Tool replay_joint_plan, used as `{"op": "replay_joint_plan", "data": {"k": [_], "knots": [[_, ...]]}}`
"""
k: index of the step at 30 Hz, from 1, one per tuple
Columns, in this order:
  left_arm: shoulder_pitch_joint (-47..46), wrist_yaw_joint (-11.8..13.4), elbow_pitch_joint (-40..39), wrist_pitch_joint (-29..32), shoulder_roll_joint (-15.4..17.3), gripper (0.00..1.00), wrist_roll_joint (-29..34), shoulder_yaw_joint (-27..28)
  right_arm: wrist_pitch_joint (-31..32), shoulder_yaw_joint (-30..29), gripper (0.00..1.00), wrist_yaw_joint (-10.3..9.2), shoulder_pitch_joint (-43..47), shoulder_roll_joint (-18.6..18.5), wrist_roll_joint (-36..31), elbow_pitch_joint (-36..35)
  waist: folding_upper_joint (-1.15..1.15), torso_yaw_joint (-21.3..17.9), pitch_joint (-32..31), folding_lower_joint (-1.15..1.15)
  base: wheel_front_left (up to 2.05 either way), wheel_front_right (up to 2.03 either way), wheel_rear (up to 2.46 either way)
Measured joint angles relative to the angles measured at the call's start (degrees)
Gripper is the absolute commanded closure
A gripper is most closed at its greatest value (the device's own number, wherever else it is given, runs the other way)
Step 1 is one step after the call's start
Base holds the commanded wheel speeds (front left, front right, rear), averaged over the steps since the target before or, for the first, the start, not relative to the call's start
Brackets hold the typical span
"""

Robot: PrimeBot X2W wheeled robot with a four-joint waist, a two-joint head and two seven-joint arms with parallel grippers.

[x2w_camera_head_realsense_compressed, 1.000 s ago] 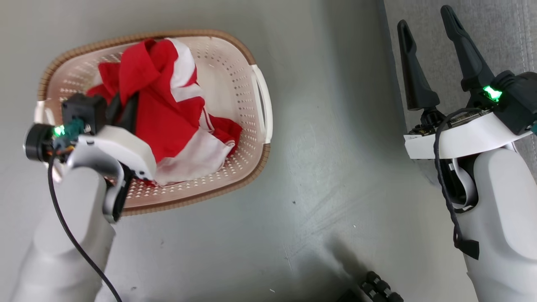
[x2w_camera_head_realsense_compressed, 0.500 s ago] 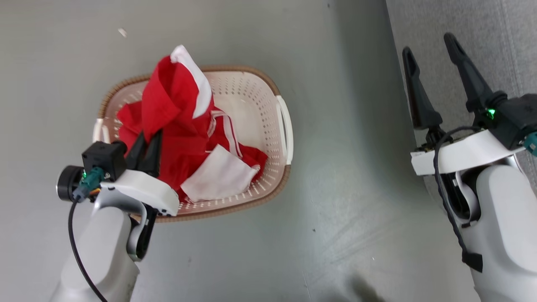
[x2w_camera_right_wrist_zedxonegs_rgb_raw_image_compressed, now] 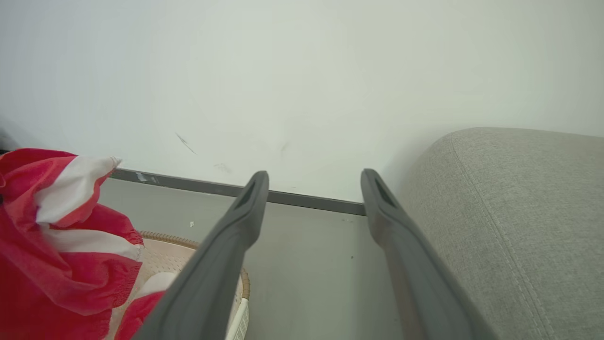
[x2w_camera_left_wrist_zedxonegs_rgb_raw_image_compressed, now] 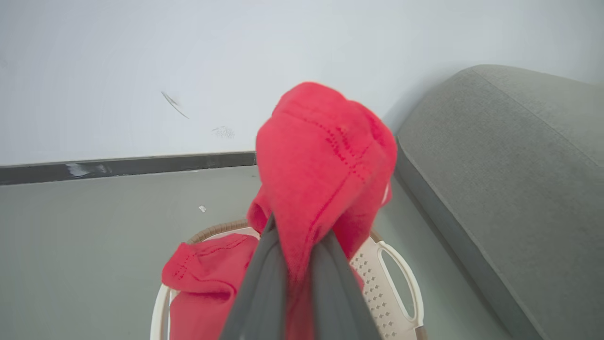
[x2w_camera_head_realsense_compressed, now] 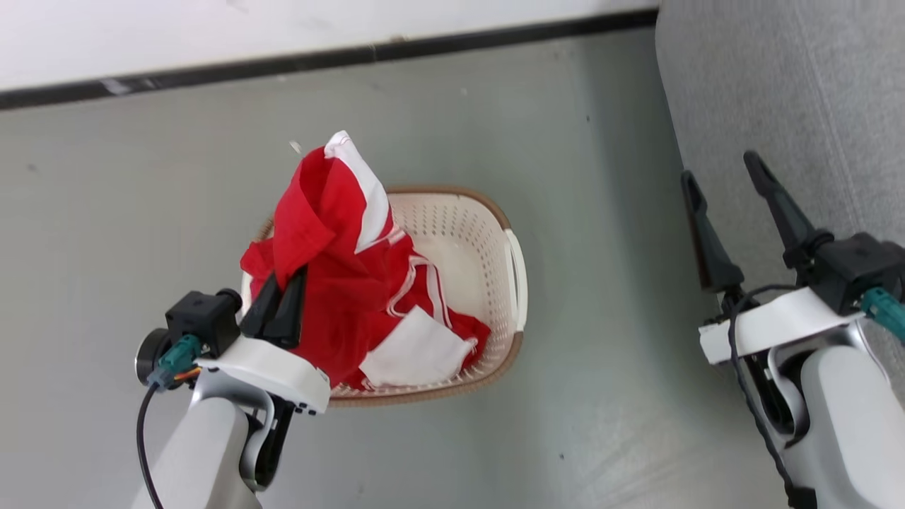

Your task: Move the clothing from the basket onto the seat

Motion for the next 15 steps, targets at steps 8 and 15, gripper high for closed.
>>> {"op": "replay_joint_plan", "data": {"k": [8, 15], "knots": [[3.4, -0.5, -1.9, -0.1, -0.3, 1.0, -0.4, -1.0, 0.0, 1.6, 0.0, 0.0, 4.6, -0.6, -1.0, 0.6, 0.0, 2.2, -6.5, 0.0, 0.0, 0.0, 0.0], [6.4, -0.9, -3.1, -0.1, -0.3, 1.0, -1.2, -1.5, 0.0, 4.1, 0.0, 0.0, 8.3, -0.7, -1.4, 1.0, 0.0, 3.9, -11.7, 0.0, 0.0, 0.0, 0.0]]}}
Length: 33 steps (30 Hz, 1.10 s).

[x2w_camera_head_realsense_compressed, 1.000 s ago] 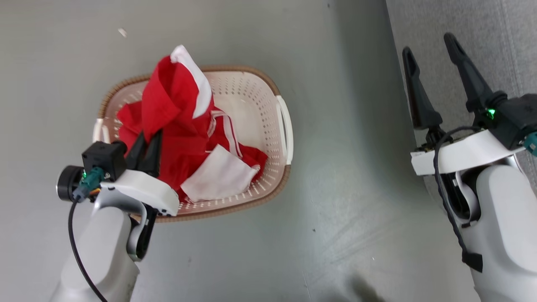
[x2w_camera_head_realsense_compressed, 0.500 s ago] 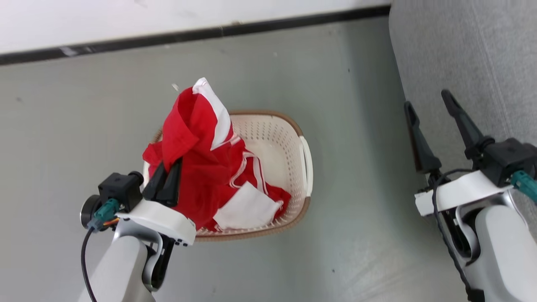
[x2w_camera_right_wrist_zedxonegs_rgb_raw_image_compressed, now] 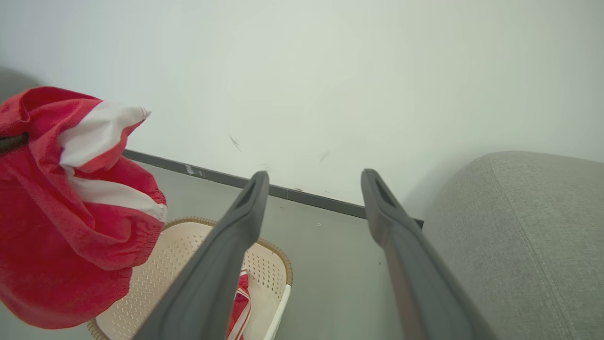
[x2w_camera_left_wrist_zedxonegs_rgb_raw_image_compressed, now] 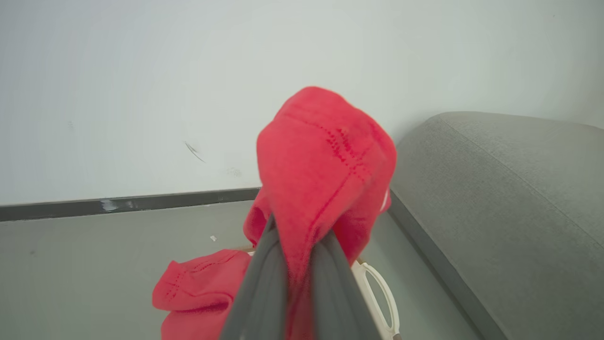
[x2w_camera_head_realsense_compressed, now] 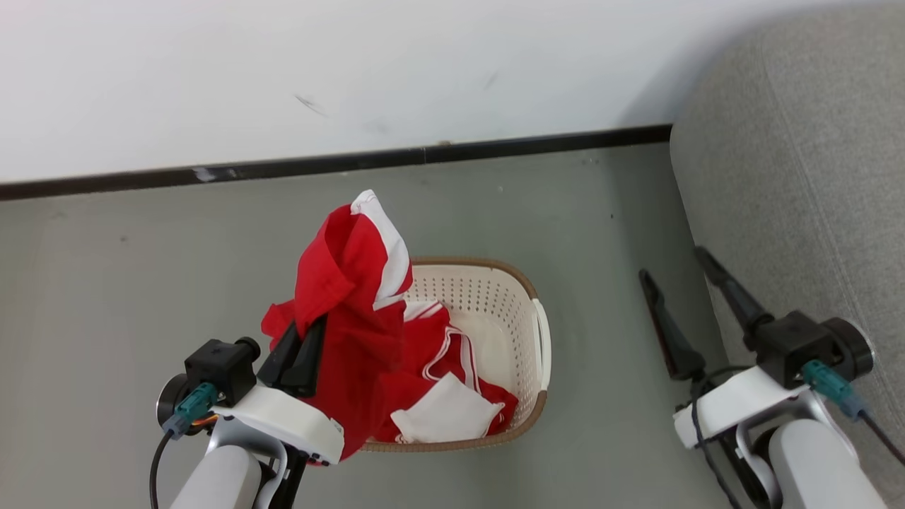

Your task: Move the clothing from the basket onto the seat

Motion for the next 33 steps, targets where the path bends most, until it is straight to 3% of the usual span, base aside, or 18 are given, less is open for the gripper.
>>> {"op": "replay_joint_plan", "data": {"k": [14, 25, 33], "knots": [[4.0, 0.0, -4.2, 2.1, 0.2, 1.0, -0.1, -1.6, 0.0, 9.3, 0.0, 0.0, 2.1, -0.1, -0.4, 0.0, 0.0, 2.9, -8.5, 0.0, 0.0, 0.0, 0.0], [6.4, 0.0, -8.0, 5.8, 0.8, 1.0, -0.1, -3.6, 0.0, 24.0, 0.0, 0.01, 1.9, 0.9, 1.1, 2.0, 0.0, 5.3, -12.8, 0.0, 0.0, 0.0, 0.0], [6.7, 0.0, -12.7, 8.7, 0.9, 1.0, 0.3, -6.0, 0.0, 27.9, 0.0, 0.01, 0.7, 1.3, 2.1, 4.1, 0.0, 7.0, -14.8, 0.0, 0.0, 0.0, 0.0]]}}
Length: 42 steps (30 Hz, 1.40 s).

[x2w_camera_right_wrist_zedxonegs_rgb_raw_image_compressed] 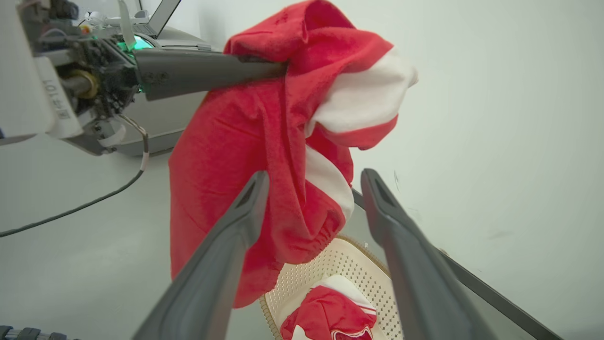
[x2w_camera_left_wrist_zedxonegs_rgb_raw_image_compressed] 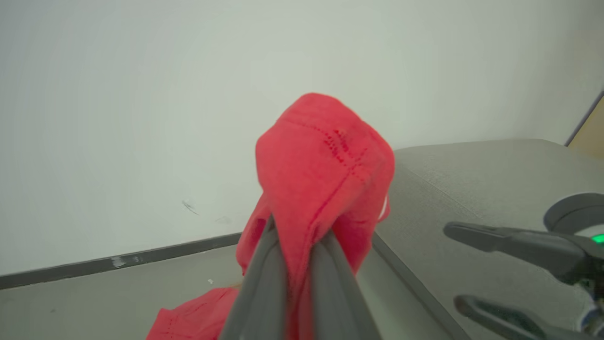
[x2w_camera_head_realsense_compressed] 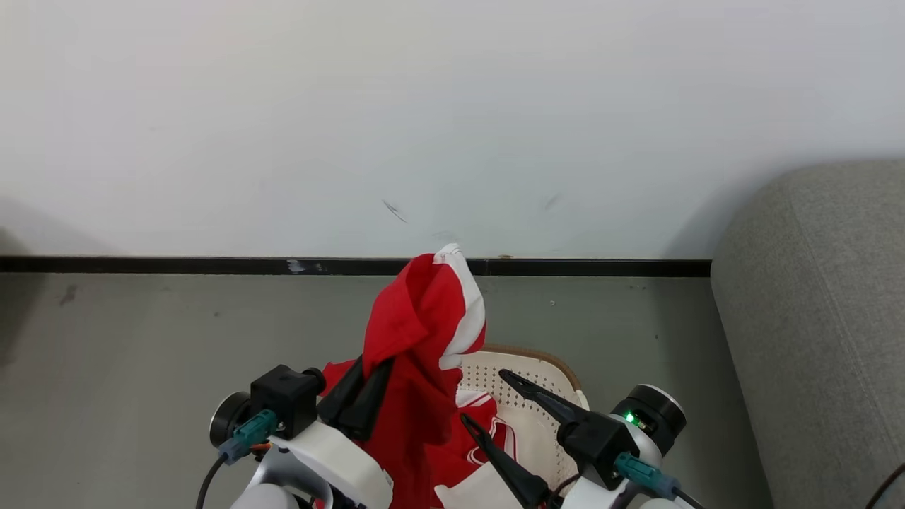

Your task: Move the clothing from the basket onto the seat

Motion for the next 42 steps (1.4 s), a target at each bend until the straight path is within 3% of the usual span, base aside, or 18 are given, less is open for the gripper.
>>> {"op": "replay_joint_plan", "data": {"k": [17, 18, 19, 20, 21, 29, 31, 32, 33, 34, 35, 42], "knots": [[0.3, -1.7, -10.4, 7.3, -0.7, 1.0, -1.0, -8.0, 0.0, 0.9, 0.0, 0.0, -2.2, 0.4, 1.3, 3.4, 0.0, 3.1, -1.9, 0.0, 0.0, 0.0, 0.0], [0.4, -1.9, -10.9, 7.8, -0.8, 1.0, -1.4, -8.5, 0.0, 1.2, 0.5, 0.0, -2.4, 0.4, 1.6, 3.5, 0.0, 3.2, -2.0, 0.0, 0.0, 0.0, 0.0], [0.6, -1.9, -11.4, 8.3, -0.9, 1.0, -1.5, -8.9, 0.0, 1.4, 0.69, 0.01, -2.6, 0.4, 1.8, 3.6, 0.0, 3.3, -2.0, 0.0, 0.0, 0.0, 0.0], [0.9, -1.9, -11.8, 8.6, -0.9, 1.0, -1.5, -9.1, 0.0, 1.6, 0.96, 0.01, -2.7, 0.5, 2.0, 3.6, 0.0, 3.5, -2.1, 0.0, 0.0, 0.0, 0.0], [1.1, -1.9, -12.1, 8.7, -0.9, 1.0, -1.8, -9.2, 0.0, 1.8, 1.0, 0.01, -2.7, 0.5, 2.5, 3.7, 0.0, 3.6, -2.1, 0.0, 0.0, 0.0, 0.0], [2.3, -1.4, -13.6, 10.1, -0.8, 0.98, -2.5, -8.5, 0.0, 2.7, 1.0, 0.01, -2.7, 0.5, 5.3, 3.1, 0.0, 3.5, -2.3, 0.0, 0.0, 0.0, 0.0], [2.4, -1.0, -13.9, 10.3, -0.8, 0.76, -2.5, -8.1, 0.0, 2.6, 1.0, 0.01, -2.6, 0.5, 5.4, 2.7, 0.0, 3.3, -2.3, 0.0, 0.0, 0.0, 0.0], [2.4, -1.0, -14.1, 10.5, -0.8, 0.58, -2.5, -7.9, 0.0, 2.3, 1.0, 0.01, -2.5, 0.5, 5.4, 2.5, 0.0, 3.2, -2.3, 0.0, 0.0, 0.0, 0.0], [2.4, -0.8, -14.3, 10.5, -0.8, 0.51, -2.5, -7.8, 0.0, 1.9, 1.0, 0.01, -2.4, 0.5, 5.4, 2.3, 0.0, 3.1, -2.3, 0.0, 0.0, 0.0, 0.0], [2.5, -0.5, -14.5, 10.6, -0.8, 0.16, -2.6, -7.7, 0.0, 1.5, 1.0, 0.01, -2.3, 0.5, 5.4, 2.1, 0.0, 2.9, -2.3, 0.0, 0.0, 0.0, 0.0], [2.6, -0.5, -14.5, 10.6, -0.8, 0.0, -2.9, -7.6, 0.0, 0.9, 1.0, 0.01, -2.1, 0.5, 5.4, 1.8, 0.0, 2.8, -2.3, 0.0, 0.0, 0.0, 0.0], [3.5, -0.3, -14.9, 11.0, -0.6, 0.0, -2.9, -7.8, 0.0, -3.3, 1.0, 0.01, -0.1, 0.4, 4.6, -1.1, 0.0, 1.3, -2.2, 0.0, 0.0, 0.0, 0.0]]}}
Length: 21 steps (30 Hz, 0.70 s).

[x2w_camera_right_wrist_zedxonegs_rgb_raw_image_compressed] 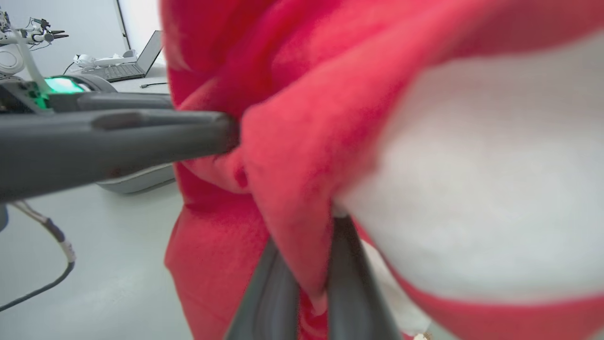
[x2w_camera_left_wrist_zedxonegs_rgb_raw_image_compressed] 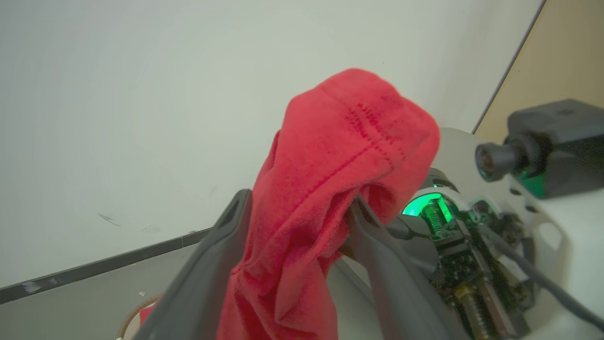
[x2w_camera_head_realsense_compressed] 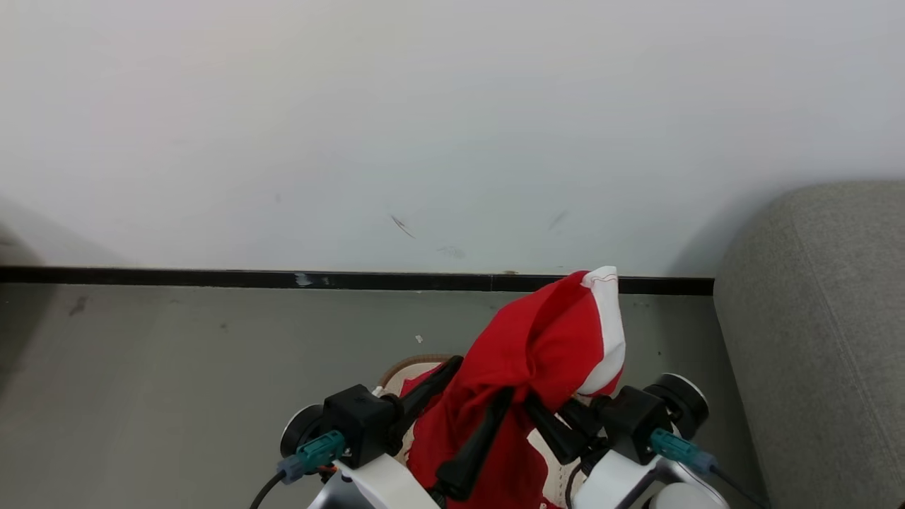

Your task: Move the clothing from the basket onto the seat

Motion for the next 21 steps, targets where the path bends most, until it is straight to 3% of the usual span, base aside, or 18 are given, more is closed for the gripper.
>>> {"op": "replay_joint_plan", "data": {"k": [16, 21], "knots": [[0.3, -0.8, 0.2, 0.0, -0.1, 0.0, -0.5, -2.8, 0.0, -12.7, 1.0, 0.0, 8.1, -2.2, -3.6, -7.1, 0.0, -5.7, 0.7, 0.0, 0.0, 0.0, 0.0], [0.4, -0.8, 0.4, 0.0, -0.1, 0.0, -0.5, -3.0, 0.0, -17.2, 1.0, 0.0, 12.2, -1.8, -1.5, -7.7, 0.0, -8.5, 1.3, 0.0, 0.0, 0.0, 0.0]]}}
